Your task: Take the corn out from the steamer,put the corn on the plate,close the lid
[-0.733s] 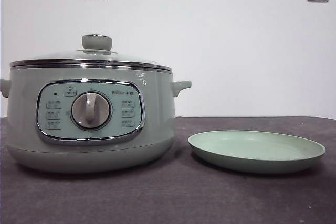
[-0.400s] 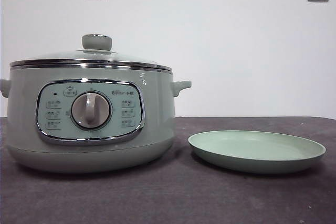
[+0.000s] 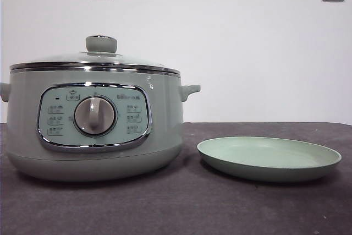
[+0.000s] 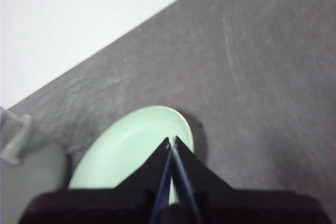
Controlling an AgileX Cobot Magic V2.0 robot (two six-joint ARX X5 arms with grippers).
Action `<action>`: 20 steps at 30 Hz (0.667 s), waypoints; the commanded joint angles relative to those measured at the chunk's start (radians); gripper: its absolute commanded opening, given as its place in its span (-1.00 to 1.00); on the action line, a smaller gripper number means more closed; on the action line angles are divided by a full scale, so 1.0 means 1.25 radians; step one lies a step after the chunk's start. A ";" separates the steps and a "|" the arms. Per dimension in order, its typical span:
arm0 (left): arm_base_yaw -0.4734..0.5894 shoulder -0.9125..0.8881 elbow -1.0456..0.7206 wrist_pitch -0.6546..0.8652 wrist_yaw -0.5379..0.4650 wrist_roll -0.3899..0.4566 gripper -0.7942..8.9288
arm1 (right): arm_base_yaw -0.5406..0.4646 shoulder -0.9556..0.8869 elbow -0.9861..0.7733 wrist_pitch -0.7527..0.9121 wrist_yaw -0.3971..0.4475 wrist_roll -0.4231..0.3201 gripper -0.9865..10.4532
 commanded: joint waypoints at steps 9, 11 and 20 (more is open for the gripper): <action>0.002 0.196 0.200 -0.041 0.082 0.009 -0.85 | 0.000 0.276 0.266 -0.054 -0.142 -0.170 -0.86; 0.002 0.251 0.240 -0.044 0.121 0.033 -0.85 | 0.000 0.337 0.321 -0.077 -0.181 -0.197 -0.86; 0.002 0.500 0.442 -0.136 0.275 0.114 -0.85 | 0.000 0.580 0.562 -0.278 -0.401 -0.332 -0.86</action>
